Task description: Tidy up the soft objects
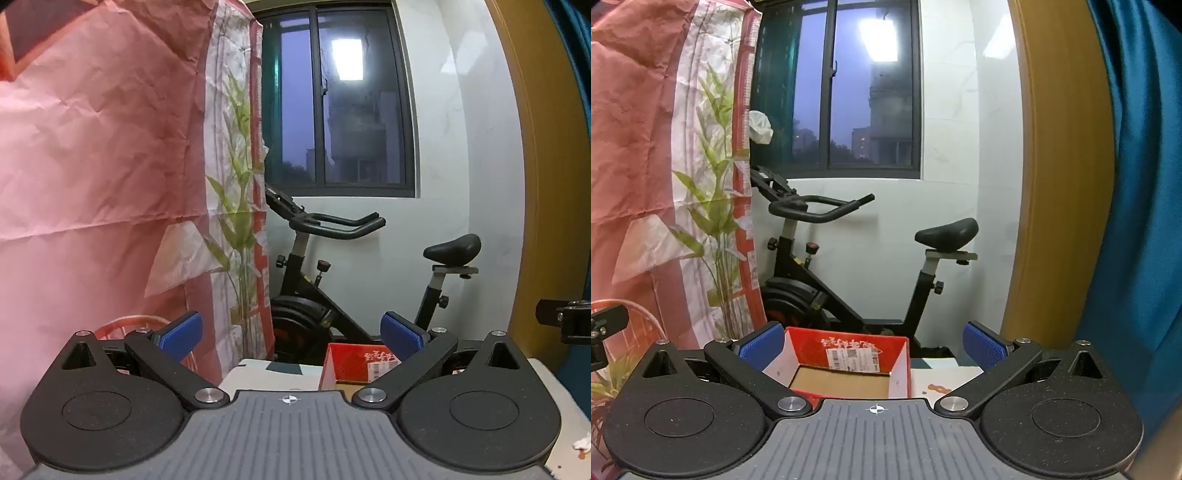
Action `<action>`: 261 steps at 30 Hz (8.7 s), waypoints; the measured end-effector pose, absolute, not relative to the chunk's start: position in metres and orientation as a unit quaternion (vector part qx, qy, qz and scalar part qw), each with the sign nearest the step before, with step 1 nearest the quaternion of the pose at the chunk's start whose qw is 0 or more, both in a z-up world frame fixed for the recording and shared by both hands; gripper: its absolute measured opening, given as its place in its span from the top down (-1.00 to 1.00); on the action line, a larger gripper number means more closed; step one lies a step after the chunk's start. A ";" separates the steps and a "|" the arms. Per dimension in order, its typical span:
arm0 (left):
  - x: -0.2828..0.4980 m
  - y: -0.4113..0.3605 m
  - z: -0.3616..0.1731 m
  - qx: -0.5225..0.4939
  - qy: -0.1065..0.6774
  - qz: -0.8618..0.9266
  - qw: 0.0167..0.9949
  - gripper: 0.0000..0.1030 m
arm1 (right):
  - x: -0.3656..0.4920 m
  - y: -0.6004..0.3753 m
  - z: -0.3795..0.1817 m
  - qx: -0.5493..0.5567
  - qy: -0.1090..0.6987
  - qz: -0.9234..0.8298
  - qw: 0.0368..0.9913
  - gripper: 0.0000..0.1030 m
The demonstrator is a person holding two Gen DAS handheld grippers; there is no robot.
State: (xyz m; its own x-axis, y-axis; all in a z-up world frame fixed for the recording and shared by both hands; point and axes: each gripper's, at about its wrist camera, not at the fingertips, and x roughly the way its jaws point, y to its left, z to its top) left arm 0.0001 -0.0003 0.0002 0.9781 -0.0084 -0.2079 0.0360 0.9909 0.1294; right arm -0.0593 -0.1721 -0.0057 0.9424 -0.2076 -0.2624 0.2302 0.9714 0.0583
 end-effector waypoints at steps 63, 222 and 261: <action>-0.004 0.011 0.001 0.017 0.103 -0.001 0.995 -1.00 | -0.053 -0.172 -0.009 0.031 0.140 -0.114 0.983 -0.99; 0.357 -0.067 -0.191 -0.093 0.392 -0.258 0.878 -0.08 | 0.298 -0.245 -0.209 0.060 0.325 0.096 0.939 -0.03; 0.233 0.002 -0.204 -0.047 0.370 -0.204 0.905 -0.08 | 0.150 -0.238 -0.257 0.147 0.289 0.068 0.943 -0.05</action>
State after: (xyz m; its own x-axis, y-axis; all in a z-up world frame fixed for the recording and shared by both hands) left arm 0.2326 0.0017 -0.2042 0.6435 -0.4037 -0.6503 0.3343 0.9125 -0.2356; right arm 0.1497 -0.2383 -0.2570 0.8237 0.2142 -0.5250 -0.0441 0.9473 0.3173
